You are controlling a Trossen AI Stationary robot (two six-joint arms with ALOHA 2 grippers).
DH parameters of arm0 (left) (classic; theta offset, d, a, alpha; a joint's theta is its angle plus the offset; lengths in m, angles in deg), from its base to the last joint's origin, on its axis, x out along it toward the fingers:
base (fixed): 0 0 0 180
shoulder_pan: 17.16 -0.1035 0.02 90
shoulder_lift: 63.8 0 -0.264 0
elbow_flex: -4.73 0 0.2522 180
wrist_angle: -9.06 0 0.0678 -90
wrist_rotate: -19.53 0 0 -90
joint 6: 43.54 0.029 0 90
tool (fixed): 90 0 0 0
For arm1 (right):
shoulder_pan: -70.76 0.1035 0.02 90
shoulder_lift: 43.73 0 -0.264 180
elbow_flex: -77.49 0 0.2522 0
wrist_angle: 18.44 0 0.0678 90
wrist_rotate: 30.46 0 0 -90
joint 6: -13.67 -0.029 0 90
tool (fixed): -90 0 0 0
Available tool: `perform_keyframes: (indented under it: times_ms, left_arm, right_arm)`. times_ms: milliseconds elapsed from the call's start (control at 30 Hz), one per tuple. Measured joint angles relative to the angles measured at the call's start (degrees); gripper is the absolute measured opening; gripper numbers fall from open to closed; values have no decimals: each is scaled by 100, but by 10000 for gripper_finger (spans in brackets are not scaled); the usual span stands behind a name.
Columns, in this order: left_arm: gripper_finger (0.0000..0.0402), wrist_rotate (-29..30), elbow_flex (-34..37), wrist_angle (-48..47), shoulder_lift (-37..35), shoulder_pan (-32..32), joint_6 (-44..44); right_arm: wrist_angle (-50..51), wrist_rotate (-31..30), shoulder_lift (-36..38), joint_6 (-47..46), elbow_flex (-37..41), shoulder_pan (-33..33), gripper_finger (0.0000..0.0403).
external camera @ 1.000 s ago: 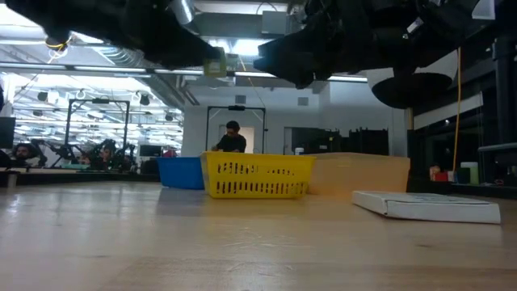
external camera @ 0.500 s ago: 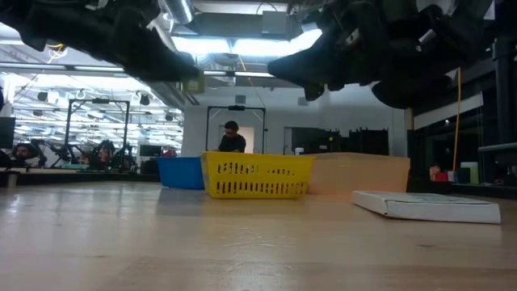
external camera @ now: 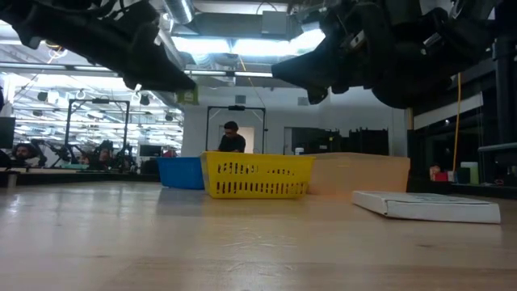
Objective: Pick and place items into bin
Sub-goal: Put the green charger adapter into the blue bin
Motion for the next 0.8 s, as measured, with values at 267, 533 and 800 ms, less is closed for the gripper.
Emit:
perform_keyframes:
  times_ms: [267, 533, 800]
  left_arm:
    - [148, 99, -5, -321, 0, -364, -534]
    - [148, -505, -15, -669, 4, -1271, -1156]
    - [148, -1053, -814, -2327, 192, -1988, -1332]
  right_arm:
    - [109, 0, 0, 0, 0, 0, 1]
    - [111, 1, 0, 24, 0, -4, 1]
    - [109, -1, -2, 77, 0, -100, 0]
